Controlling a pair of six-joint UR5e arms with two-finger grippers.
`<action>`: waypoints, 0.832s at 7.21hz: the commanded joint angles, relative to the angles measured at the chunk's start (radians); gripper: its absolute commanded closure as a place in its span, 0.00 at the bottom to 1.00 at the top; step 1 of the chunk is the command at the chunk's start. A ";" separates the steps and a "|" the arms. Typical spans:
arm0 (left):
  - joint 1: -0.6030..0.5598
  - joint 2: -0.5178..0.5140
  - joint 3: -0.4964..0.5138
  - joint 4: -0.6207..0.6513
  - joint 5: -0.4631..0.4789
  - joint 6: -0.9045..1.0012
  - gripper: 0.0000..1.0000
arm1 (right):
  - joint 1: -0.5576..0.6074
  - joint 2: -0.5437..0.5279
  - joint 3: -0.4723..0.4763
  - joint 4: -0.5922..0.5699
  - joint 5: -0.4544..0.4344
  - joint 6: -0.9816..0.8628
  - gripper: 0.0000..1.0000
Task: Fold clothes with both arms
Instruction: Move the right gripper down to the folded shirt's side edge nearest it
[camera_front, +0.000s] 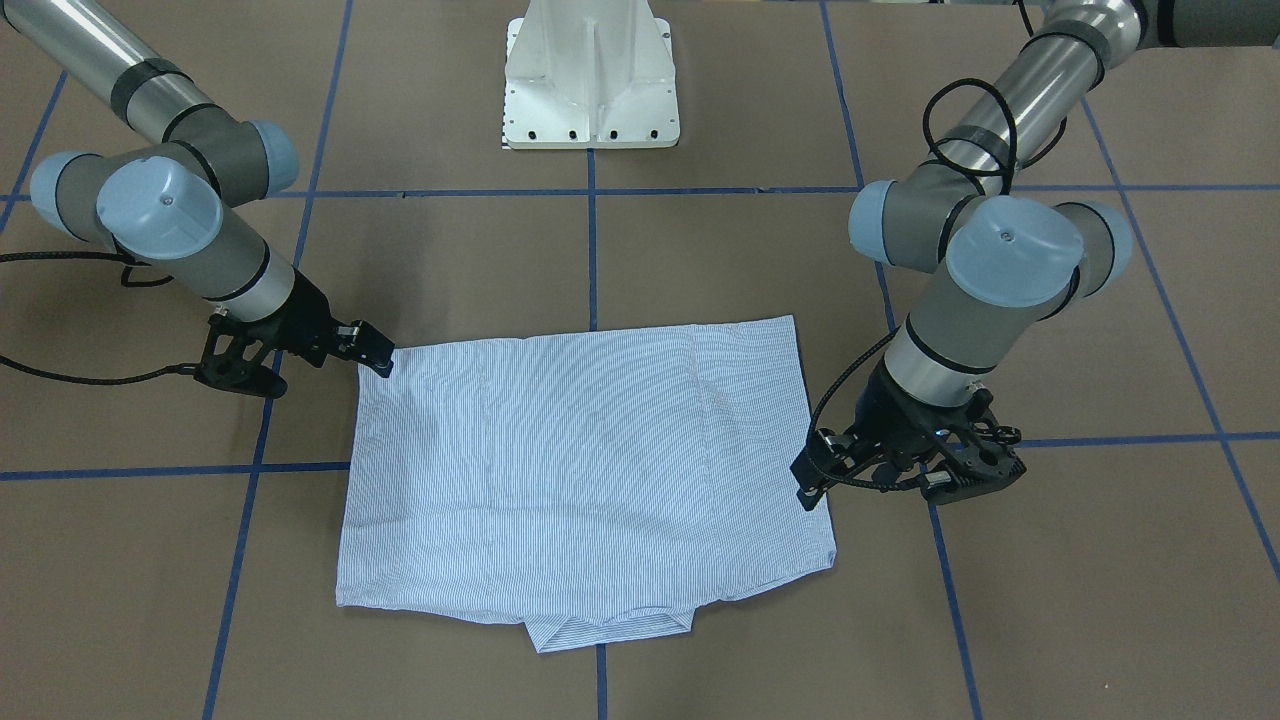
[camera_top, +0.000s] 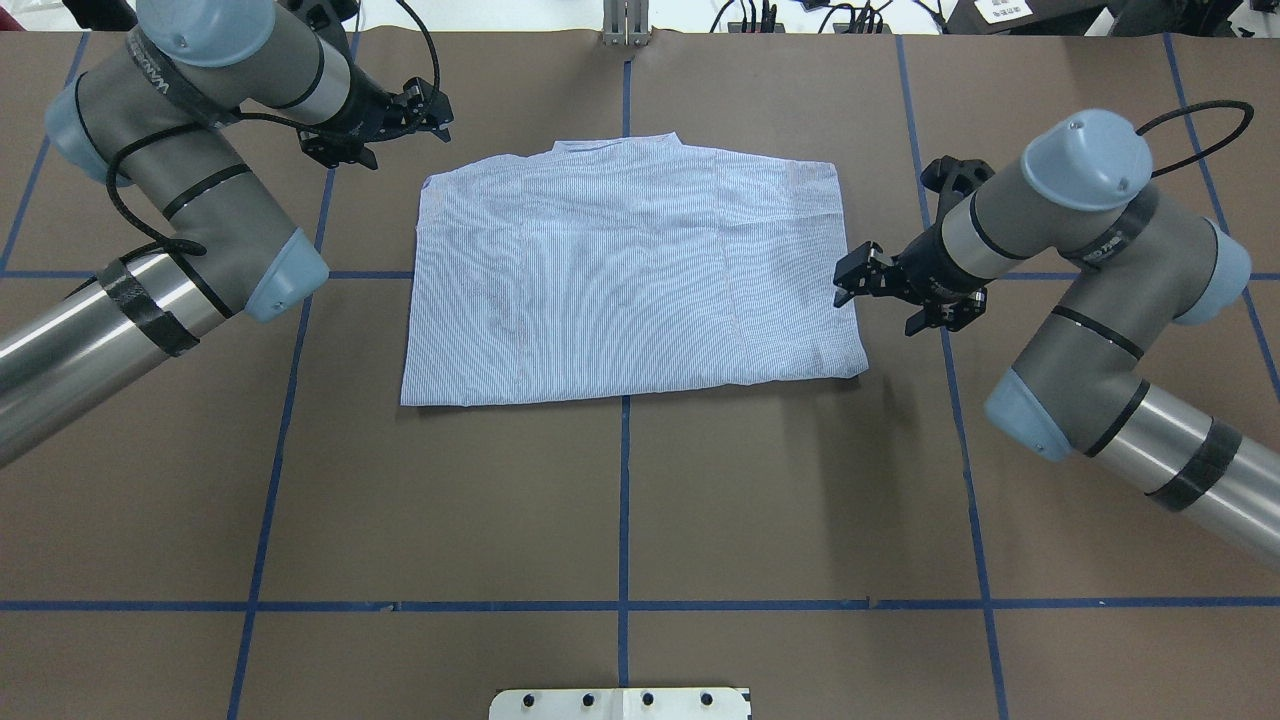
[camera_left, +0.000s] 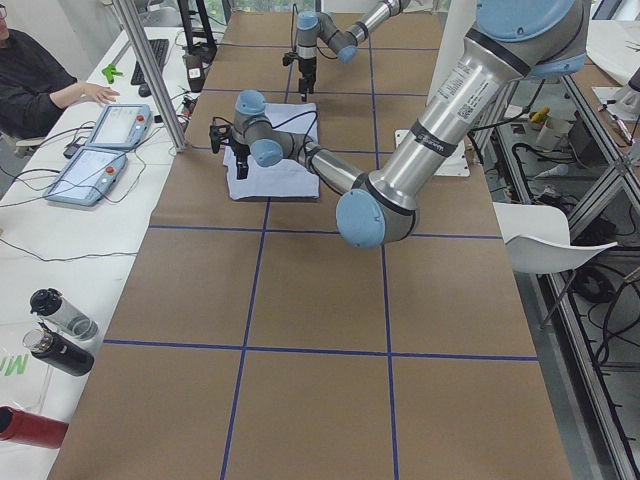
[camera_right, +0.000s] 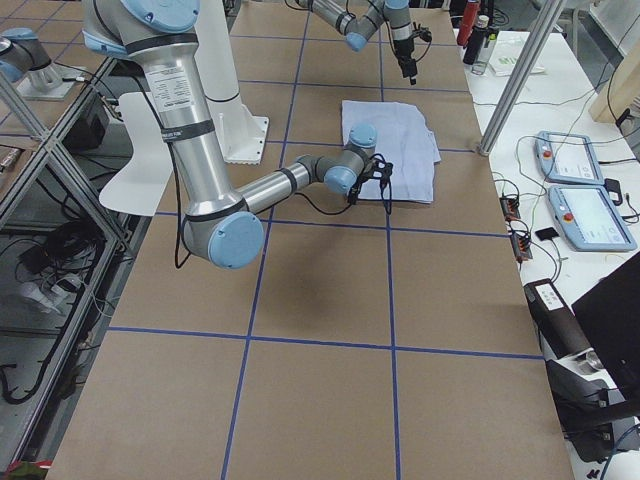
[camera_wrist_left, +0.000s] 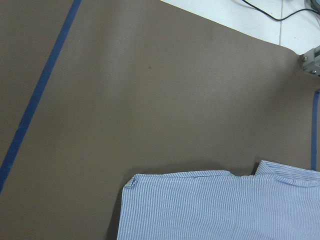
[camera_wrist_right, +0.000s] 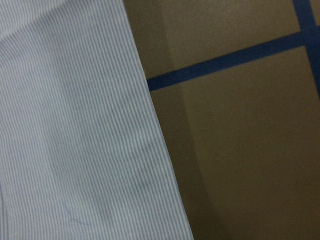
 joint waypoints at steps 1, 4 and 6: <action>0.000 0.003 -0.002 0.000 0.002 0.001 0.00 | -0.027 -0.001 -0.008 -0.001 -0.013 0.000 0.12; -0.008 0.005 0.000 0.000 0.003 0.003 0.00 | -0.033 0.005 -0.011 -0.001 -0.010 0.000 0.68; -0.009 0.005 0.001 0.000 0.003 0.003 0.00 | -0.033 0.002 -0.009 -0.001 -0.011 0.000 1.00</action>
